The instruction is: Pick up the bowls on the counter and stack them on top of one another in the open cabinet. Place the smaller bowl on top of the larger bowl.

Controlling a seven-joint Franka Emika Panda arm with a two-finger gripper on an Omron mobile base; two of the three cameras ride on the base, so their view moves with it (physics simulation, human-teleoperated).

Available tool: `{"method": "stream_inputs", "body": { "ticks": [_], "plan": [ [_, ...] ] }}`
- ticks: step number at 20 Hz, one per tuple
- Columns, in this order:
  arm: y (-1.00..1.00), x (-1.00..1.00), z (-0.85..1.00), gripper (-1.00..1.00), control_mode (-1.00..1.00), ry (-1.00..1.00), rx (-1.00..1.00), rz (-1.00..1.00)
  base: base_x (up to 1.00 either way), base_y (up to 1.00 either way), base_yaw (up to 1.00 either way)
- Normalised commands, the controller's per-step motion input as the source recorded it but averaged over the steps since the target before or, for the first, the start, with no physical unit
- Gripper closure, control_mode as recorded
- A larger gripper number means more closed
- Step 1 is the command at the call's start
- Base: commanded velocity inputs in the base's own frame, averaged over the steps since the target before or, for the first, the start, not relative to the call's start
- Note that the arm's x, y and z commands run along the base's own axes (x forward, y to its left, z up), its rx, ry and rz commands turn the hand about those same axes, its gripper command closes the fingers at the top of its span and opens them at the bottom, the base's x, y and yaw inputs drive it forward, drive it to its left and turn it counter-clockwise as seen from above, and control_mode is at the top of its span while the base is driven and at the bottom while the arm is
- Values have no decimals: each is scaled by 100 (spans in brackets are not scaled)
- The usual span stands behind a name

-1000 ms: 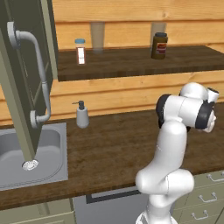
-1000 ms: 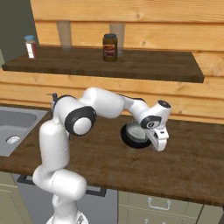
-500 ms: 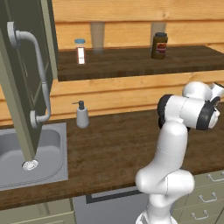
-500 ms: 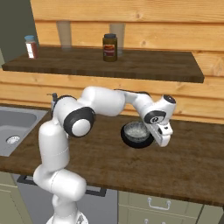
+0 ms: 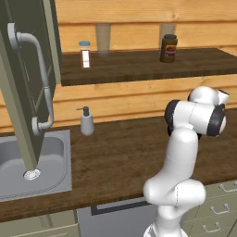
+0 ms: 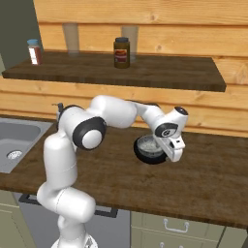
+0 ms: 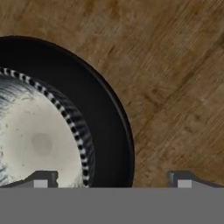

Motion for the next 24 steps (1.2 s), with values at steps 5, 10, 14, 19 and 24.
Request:
{"method": "stream_inputs", "body": {
  "ticks": [5,10,14,19,24],
  "plan": [
    [8,0,-35,-100,-100,0,-1,11,0,0,0],
    [7,0,-30,-100,-100,0,-1,11,0,0,0],
    [15,9,-28,100,-100,0,-3,9,0,0,0],
    [1,3,-3,100,-100,0,-1,1,0,0,0],
    [0,0,0,100,-100,0,0,0,0,0,0]
  ]
}}
